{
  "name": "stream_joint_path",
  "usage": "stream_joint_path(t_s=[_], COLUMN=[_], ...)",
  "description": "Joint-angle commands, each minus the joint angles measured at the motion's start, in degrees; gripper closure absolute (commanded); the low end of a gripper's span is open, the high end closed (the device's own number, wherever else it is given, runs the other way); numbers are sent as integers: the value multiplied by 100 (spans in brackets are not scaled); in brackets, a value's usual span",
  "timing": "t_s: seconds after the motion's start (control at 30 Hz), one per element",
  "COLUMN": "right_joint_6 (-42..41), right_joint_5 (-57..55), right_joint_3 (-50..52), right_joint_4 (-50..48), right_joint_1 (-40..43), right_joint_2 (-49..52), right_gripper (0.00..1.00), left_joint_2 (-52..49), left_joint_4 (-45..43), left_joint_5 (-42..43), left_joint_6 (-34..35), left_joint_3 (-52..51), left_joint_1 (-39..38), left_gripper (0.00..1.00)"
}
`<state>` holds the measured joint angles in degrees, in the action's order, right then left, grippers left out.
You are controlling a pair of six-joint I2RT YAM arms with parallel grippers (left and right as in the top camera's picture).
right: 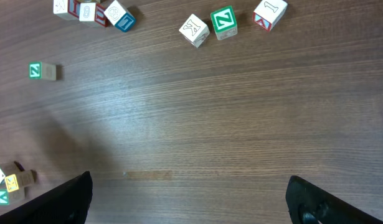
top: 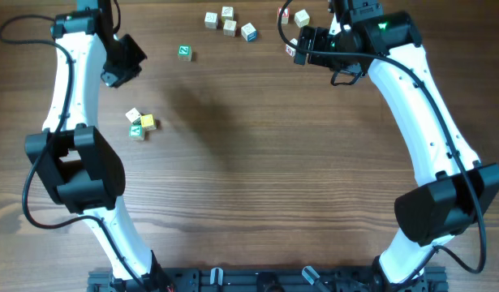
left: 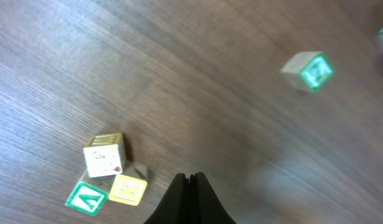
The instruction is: Form a circle
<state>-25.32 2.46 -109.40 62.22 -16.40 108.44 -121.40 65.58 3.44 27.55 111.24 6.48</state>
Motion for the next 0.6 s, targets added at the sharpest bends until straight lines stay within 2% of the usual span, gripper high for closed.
stream_joint_path(t_s=[0.0,0.13,0.27,0.37,0.57], right_joint_6=[-33,-31,-33,-33,-31], right_joint_5=[-118,-118,-116,-118,-118], right_joint_3=[-48,-50,-50,-48,-50], right_joint_4=[-9,-7,-7,-9,-9], right_joint_1=[-11,-11,-11,-11,-11], right_joint_2=[-52,-52,-52,-52,-52], right_gripper=[0,0,0,0,0], left_joint_2=[-109,-109,-120,-122,-122], left_joint_4=[-286,-968,-1099,-1449,-1790], left_joint_5=[-264,-26,-59,-291,-315], left_joint_6=[186,190,188,608,638], left_joint_3=[-697,-1270,-1379,-1620,-1847], left_joint_1=[37,0,44,76,92], left_gripper=[96,96,96,96,96])
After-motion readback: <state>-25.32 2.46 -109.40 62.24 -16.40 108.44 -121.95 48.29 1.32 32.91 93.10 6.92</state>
